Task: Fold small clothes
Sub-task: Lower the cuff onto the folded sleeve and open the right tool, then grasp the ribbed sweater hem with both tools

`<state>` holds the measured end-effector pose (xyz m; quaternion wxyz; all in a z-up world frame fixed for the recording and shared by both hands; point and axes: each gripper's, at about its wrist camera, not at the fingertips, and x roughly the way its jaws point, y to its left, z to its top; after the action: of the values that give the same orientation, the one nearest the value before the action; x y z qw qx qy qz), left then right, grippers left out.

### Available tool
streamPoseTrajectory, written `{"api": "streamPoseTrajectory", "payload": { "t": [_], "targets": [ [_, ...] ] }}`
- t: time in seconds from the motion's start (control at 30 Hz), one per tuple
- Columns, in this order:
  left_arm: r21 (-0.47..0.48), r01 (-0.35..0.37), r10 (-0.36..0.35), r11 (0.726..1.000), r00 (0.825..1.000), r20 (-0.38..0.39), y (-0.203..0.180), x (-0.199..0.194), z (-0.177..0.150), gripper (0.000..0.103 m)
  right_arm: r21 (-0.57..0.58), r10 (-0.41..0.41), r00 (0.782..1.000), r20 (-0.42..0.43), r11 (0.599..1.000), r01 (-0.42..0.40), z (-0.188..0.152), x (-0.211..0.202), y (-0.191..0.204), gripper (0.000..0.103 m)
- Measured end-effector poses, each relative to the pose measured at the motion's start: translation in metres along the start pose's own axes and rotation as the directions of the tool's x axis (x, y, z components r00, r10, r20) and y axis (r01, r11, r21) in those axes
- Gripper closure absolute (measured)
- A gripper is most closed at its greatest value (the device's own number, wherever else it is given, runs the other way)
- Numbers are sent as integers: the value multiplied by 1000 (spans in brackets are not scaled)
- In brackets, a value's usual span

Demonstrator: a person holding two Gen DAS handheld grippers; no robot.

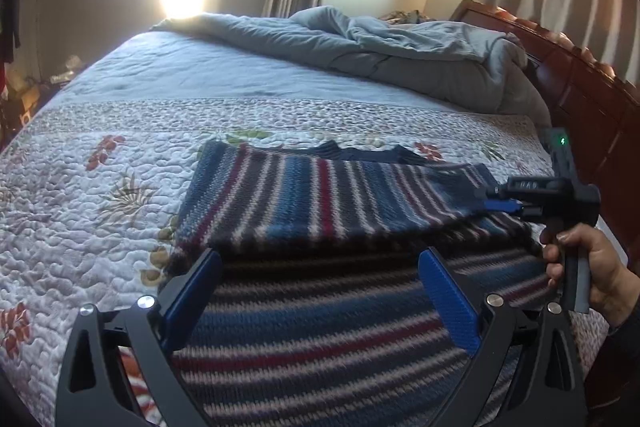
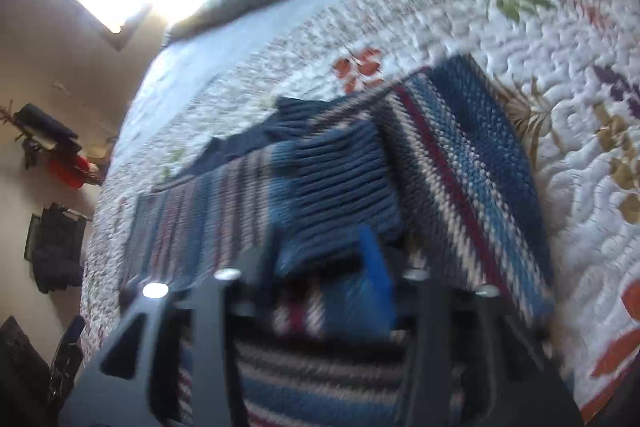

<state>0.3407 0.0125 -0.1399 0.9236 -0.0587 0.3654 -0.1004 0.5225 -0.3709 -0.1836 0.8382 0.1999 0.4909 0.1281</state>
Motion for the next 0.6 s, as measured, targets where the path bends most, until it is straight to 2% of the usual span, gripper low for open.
{"api": "streamPoseTrajectory", "payload": {
  "t": [0.1, 0.27, 0.3, 0.43, 0.47, 0.53, 0.6],
  "targets": [
    [27, -5, 6, 1000, 1000, -16, -17, -25, -9, 4, -67, 54, 999, -1, 996, -54, -36, -43, 17, 48],
    [51, -20, 21, 998, 1000, -22, -43, -80, -31, 4, -121, 69, 997, -43, 990, -74, -113, -103, 18, 42],
    [62, -22, 23, 998, 999, -28, -49, -93, -38, 4, -109, 64, 998, -26, 992, -66, -132, -121, 12, 34],
    [81, -19, 24, 997, 998, -59, -60, -134, -69, 4, -27, 84, 996, -13, 996, -84, -188, -172, -15, 23],
    [69, -4, 9, 998, 997, -79, -57, -142, -78, 4, 6, 86, 996, -15, 996, -86, -203, -185, -26, 19],
    [-7, 67, -67, 998, 989, -130, -42, -153, -99, 4, 54, 106, 994, -23, 993, -105, -221, -199, -43, 18],
    [-126, 140, -161, 982, 971, -177, -18, -160, -120, 4, 73, 115, 992, -41, 991, -112, -238, -213, -57, 18]
  ]
}}
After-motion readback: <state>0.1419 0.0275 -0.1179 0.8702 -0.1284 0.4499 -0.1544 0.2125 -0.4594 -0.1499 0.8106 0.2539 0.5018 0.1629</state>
